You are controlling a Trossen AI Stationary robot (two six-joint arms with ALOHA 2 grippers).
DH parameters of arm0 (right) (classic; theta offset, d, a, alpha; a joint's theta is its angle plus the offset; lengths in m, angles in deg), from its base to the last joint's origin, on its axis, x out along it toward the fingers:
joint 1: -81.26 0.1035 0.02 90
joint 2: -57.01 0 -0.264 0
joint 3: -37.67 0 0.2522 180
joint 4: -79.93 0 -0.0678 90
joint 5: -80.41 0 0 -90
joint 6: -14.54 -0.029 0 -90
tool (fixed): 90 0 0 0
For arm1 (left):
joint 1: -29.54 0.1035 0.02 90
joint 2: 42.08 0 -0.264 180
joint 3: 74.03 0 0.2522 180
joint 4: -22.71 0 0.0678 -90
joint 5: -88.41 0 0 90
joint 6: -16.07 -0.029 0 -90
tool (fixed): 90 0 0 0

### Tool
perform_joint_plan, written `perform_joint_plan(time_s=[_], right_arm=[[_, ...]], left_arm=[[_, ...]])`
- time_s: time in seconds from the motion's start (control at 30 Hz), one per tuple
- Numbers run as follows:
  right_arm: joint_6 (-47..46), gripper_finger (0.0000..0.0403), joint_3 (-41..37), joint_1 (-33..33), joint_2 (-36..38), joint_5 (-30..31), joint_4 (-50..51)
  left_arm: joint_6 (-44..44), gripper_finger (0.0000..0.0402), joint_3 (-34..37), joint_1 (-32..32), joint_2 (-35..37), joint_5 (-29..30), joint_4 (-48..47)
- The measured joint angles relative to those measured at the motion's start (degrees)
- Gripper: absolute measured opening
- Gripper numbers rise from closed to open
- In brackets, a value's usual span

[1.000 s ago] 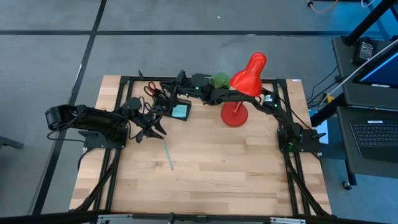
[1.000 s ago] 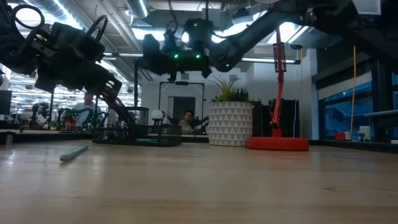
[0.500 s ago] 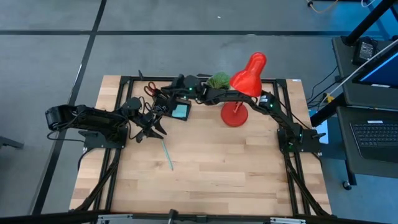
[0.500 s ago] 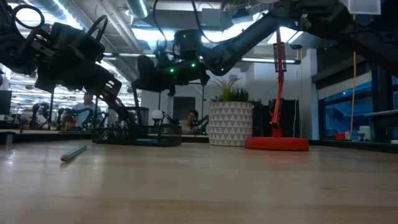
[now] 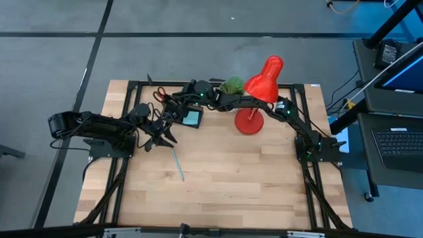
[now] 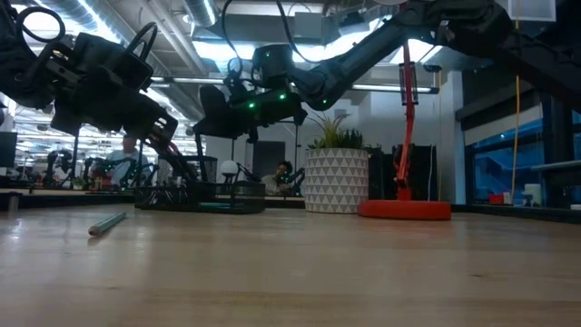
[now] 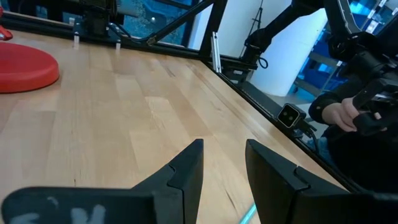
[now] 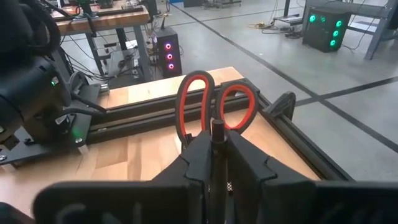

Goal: Pick and place office supplies into organizer
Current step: Put the black pen into the black desk organizer, then put the blue pencil into the black desk organizer

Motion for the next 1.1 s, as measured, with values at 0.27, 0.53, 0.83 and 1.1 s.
perform_joint_plan(time_s=[0.27, 0.53, 0.83, 1.1], right_arm=[[-0.24, 0.0098, 0.00, -0.02, 0.00, -0.01, 0.02], [-3.36, 0.0131, -0.02, 0.24, 0.44, -0.28, -0.04], [-1.59, 0.0131, -0.09, 3.44, 3.21, -4.13, 5.64], [0.16, 0.0132, -0.07, 5.45, 3.85, -4.07, 7.82]], left_arm=[[-0.02, 0.0113, 0.00, 0.00, 0.00, 0.00, 0.00], [-1.05, 0.0113, 0.00, 0.00, 0.00, 0.01, 0.01], [-3.98, 0.0113, 0.00, -0.38, -0.01, 0.06, 0.12], [-5.88, 0.0113, 0.00, -3.93, 0.00, 1.64, 0.09]])
